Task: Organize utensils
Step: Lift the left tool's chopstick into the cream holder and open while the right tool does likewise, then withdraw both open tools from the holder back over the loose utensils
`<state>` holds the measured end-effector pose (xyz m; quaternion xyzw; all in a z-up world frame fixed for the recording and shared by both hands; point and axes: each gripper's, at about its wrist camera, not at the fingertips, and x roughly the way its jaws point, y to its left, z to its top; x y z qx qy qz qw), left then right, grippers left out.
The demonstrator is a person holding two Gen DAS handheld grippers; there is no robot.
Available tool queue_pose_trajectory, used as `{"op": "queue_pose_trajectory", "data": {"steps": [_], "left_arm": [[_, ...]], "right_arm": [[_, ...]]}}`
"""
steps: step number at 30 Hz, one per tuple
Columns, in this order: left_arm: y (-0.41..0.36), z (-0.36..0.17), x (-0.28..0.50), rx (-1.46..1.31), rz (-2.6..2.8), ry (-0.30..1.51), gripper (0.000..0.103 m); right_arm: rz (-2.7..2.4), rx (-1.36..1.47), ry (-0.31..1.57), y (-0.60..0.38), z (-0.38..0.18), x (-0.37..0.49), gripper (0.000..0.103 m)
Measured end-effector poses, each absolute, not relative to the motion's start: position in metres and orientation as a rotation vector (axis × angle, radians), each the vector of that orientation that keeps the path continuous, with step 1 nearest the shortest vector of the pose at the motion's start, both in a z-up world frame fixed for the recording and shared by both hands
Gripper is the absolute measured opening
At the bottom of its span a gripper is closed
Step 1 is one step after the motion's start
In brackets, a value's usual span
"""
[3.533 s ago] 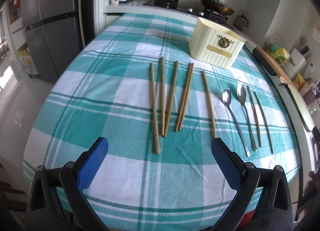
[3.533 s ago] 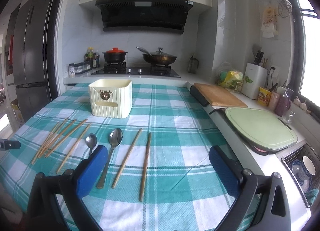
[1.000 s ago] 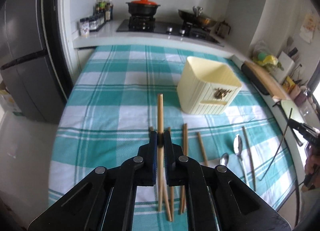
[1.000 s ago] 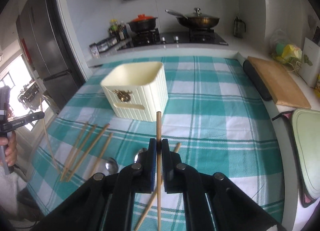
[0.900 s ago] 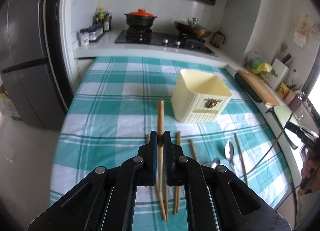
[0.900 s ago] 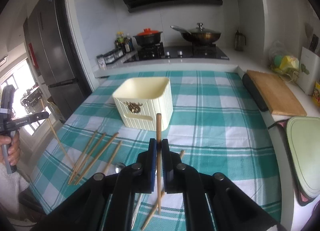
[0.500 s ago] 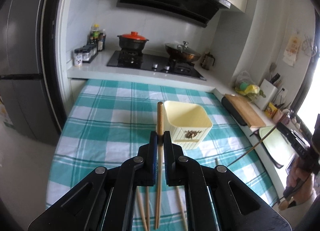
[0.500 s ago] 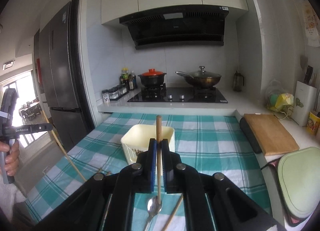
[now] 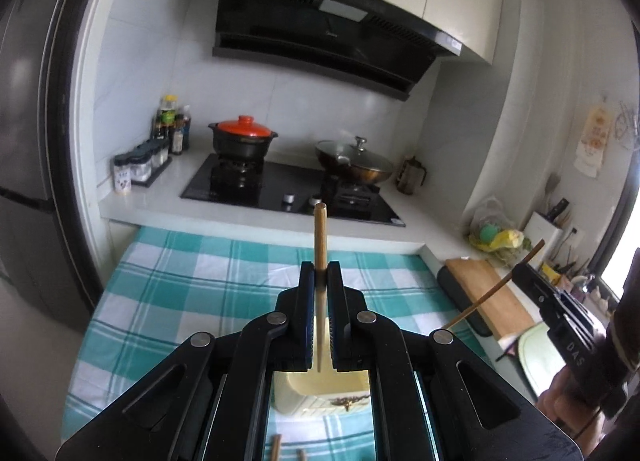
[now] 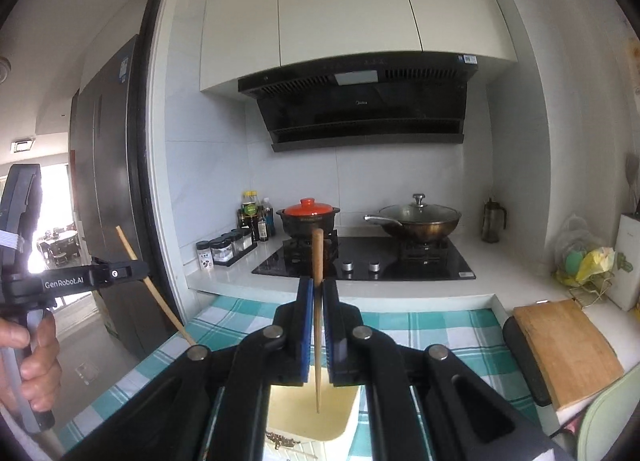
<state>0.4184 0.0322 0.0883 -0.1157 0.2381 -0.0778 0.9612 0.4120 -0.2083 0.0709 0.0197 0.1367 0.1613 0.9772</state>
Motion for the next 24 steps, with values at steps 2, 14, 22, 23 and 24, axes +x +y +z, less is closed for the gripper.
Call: {"op": "queue_pose_trajectory", "data": {"steps": [2, 14, 22, 23, 24], "left_arm": [[0.024, 0.069, 0.439, -0.231, -0.144, 0.529, 0.004], [0.004, -0.021, 0.498, -0.218, -0.129, 0.833, 0.009], [0.028, -0.001, 0.432, -0.143, -0.175, 0.783, 0.071], [0.033, -0.002, 0.412, -0.12, -0.185, 0.781, 0.075], [0.038, -0.004, 0.391, -0.094, -0.19, 0.783, 0.081]], "right_arm": [[0.322, 0.036, 0.347, -0.203, 0.052, 0.436, 0.005], [0.298, 0.136, 0.746, -0.211, -0.035, 0.511, 0.013], [0.325, 0.111, 0.688, -0.232, -0.016, 0.446, 0.044], [0.334, 0.101, 0.693, -0.236, -0.015, 0.431, 0.044], [0.345, 0.09, 0.697, -0.24, -0.016, 0.414, 0.044]]}}
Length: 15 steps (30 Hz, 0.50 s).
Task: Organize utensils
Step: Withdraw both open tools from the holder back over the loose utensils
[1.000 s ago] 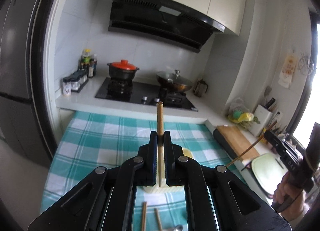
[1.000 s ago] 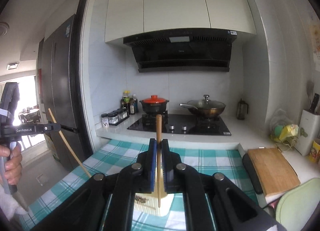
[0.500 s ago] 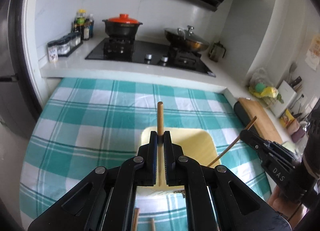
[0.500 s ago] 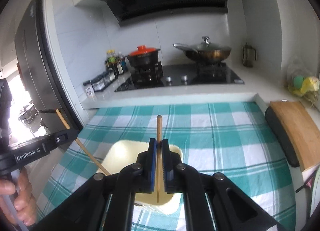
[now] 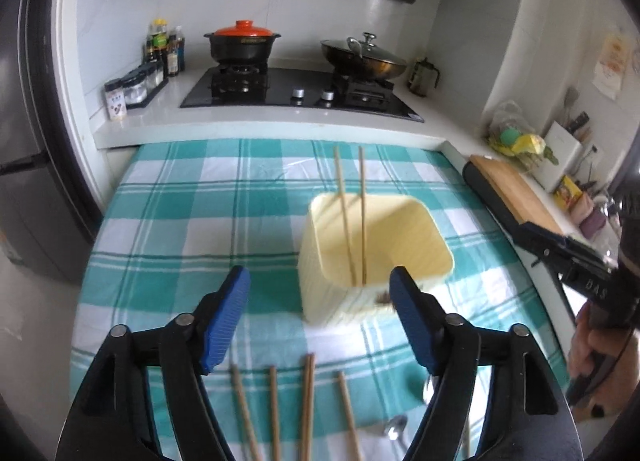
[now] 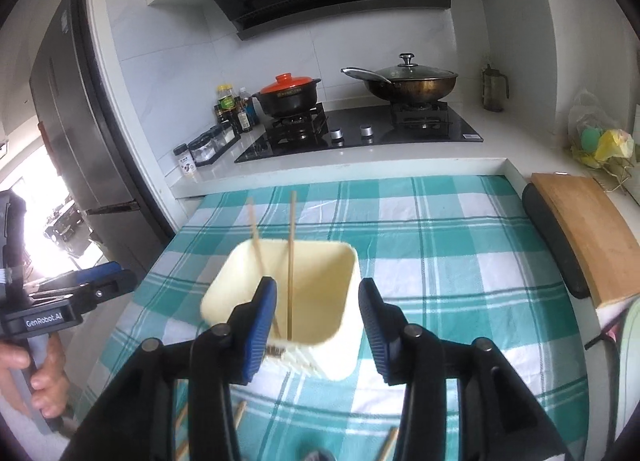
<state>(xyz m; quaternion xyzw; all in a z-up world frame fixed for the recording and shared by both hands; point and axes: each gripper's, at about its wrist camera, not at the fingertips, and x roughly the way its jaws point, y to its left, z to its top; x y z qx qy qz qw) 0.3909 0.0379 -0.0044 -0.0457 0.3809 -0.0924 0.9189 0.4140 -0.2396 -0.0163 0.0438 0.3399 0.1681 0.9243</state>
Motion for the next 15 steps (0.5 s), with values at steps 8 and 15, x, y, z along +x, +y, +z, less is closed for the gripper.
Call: {"op": "queue_pose_trajectory", "data": {"steps": [8, 15], "left_arm": [[0.061, -0.068, 0.234, 0.003, -0.132, 0.856, 0.085], [0.052, -0.092, 0.166, -0.101, -0.058, 0.759, 0.085]], "right_arm": [[0.257, -0.103, 0.664, -0.264, -0.061, 0.262, 0.045], [0.127, -0.037, 0.672, -0.277, -0.107, 0.177, 0.045]]}}
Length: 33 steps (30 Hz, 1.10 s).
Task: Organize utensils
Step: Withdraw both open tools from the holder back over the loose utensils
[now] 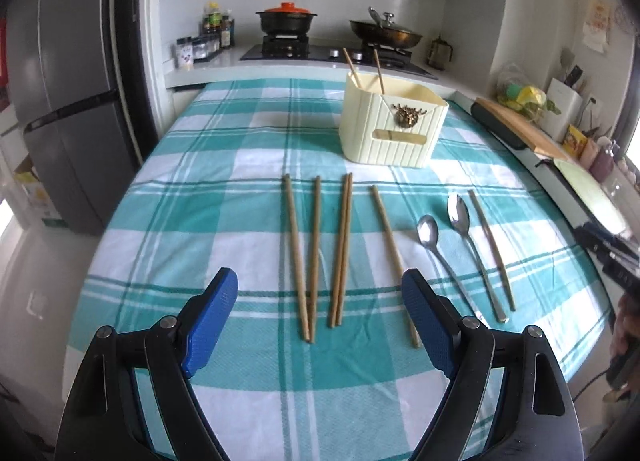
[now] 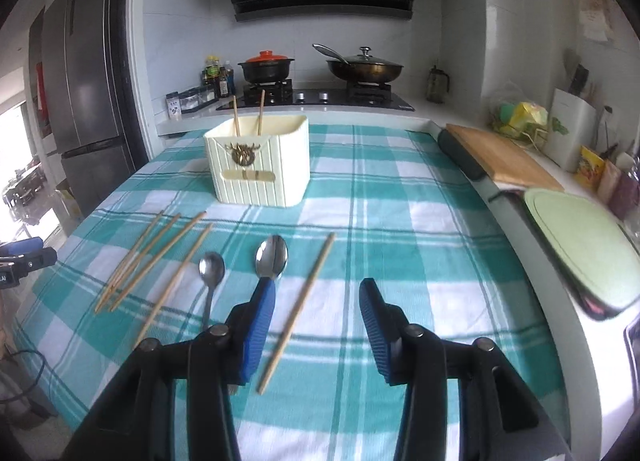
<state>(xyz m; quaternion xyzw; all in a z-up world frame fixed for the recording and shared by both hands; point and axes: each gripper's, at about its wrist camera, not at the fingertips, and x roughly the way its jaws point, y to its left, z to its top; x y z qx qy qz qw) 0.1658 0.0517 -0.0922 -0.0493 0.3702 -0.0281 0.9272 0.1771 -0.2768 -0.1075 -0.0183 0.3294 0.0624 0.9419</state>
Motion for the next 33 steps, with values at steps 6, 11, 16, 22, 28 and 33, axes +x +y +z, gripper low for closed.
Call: {"op": "queue_pose_trajectory", "data": {"steps": [6, 11, 16, 22, 28, 33], "left_arm": [[0.031, -0.11, 0.159, -0.079, -0.083, 0.783, 0.085], [0.025, -0.114, 0.153, -0.059, -0.079, 0.775, 0.085], [0.027, -0.12, 0.151, -0.077, -0.074, 0.794, 0.085], [0.028, -0.122, 0.15, -0.082, -0.074, 0.798, 0.085], [0.027, -0.125, 0.15, -0.073, -0.075, 0.805, 0.085], [0.027, -0.127, 0.151, -0.067, -0.065, 0.808, 0.085]], "right_arm": [[0.096, -0.031, 0.703, -0.282, -0.127, 0.157, 0.045], [0.1, -0.041, 0.708, -0.277, -0.132, 0.157, 0.045], [0.104, -0.061, 0.724, -0.271, -0.138, 0.158, 0.045], [0.086, -0.089, 0.739, -0.269, -0.142, 0.156, 0.045], [0.068, -0.104, 0.748, -0.269, -0.143, 0.156, 0.045], [0.068, -0.113, 0.752, -0.268, -0.144, 0.157, 0.045]]}}
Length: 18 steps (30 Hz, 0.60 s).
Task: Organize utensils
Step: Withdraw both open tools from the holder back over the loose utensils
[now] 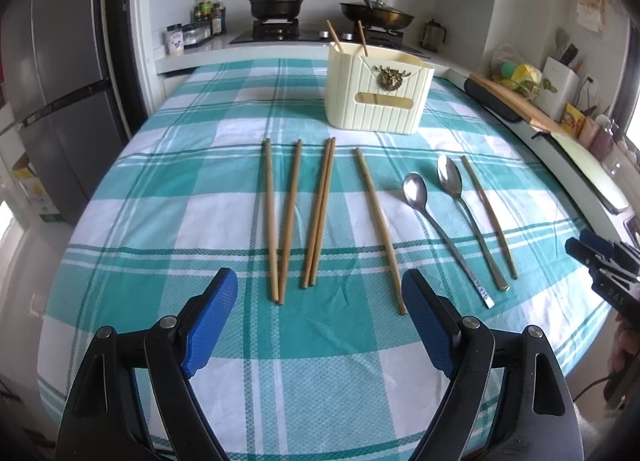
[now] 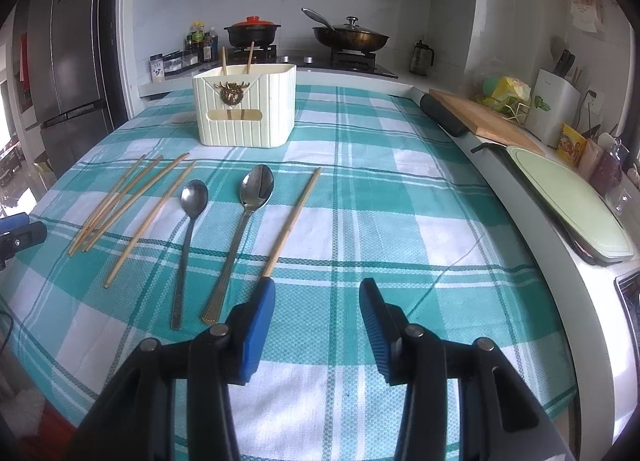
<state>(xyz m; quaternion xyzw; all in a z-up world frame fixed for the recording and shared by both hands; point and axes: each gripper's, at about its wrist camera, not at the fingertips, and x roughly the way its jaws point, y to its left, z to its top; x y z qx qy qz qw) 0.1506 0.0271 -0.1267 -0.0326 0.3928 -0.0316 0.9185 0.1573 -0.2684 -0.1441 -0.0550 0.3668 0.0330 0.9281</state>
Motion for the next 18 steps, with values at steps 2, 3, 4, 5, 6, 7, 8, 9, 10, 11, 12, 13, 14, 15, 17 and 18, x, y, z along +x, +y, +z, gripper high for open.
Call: {"op": "queue_pose_trajectory", "data": {"steps": [2, 3, 4, 5, 6, 7, 8, 9, 10, 11, 12, 13, 14, 15, 17, 18], "left_arm": [[0.028, -0.1277, 0.1517, -0.072, -0.062, 0.812, 0.085], [0.0288, -0.1283, 0.152, -0.074, -0.061, 0.814, 0.085], [0.0293, -0.1291, 0.1523, -0.074, -0.059, 0.816, 0.085], [0.0298, -0.1298, 0.1525, -0.074, -0.057, 0.818, 0.085], [0.0303, -0.1306, 0.1527, -0.074, -0.055, 0.82, 0.085], [0.0311, -0.1314, 0.1528, -0.075, -0.053, 0.822, 0.085], [0.0314, -0.132, 0.1529, -0.075, -0.052, 0.824, 0.085], [0.0316, -0.1324, 0.1529, -0.076, -0.051, 0.825, 0.085], [0.032, -0.1329, 0.1527, -0.077, -0.05, 0.825, 0.085], [0.0326, -0.1334, 0.1527, -0.078, -0.05, 0.825, 0.085], [0.0328, -0.1336, 0.1528, -0.078, -0.049, 0.826, 0.085], [0.0331, -0.1338, 0.1528, -0.078, -0.049, 0.826, 0.085], [0.0332, -0.1339, 0.1529, -0.078, -0.048, 0.827, 0.085], [0.0333, -0.134, 0.1529, -0.077, -0.048, 0.827, 0.085], [0.0333, -0.1339, 0.1528, -0.078, -0.048, 0.826, 0.085], [0.0337, -0.1341, 0.1529, -0.078, -0.047, 0.826, 0.085]], "right_arm": [[0.067, -0.117, 0.754, -0.2678, -0.1447, 0.1579, 0.045], [0.066, -0.118, 0.755, -0.2677, -0.1451, 0.1585, 0.045], [0.066, -0.118, 0.757, -0.2673, -0.1455, 0.1588, 0.045], [0.065, -0.118, 0.758, -0.2673, -0.146, 0.1591, 0.045], [0.064, -0.12, 0.759, -0.2673, -0.1462, 0.1593, 0.045], [0.063, -0.12, 0.76, -0.2668, -0.1465, 0.1597, 0.045], [0.062, -0.121, 0.762, -0.267, -0.1468, 0.16, 0.045], [0.061, -0.121, 0.763, -0.2669, -0.147, 0.1602, 0.045], [0.061, -0.122, 0.764, -0.2668, -0.1473, 0.1603, 0.045], [0.06, -0.123, 0.765, -0.2667, -0.1475, 0.1604, 0.045], [0.059, -0.124, 0.766, -0.2665, -0.1478, 0.1607, 0.045], [0.059, -0.124, 0.767, -0.2664, -0.148, 0.1609, 0.045], [0.059, -0.123, 0.768, -0.2662, -0.1482, 0.1611, 0.045], [0.059, -0.124, 0.768, -0.2663, -0.1483, 0.1611, 0.045], [0.059, -0.124, 0.771, -0.2668, -0.149, 0.1616, 0.045], [0.059, -0.123, 0.774, -0.2668, -0.1494, 0.1622, 0.045]]}}
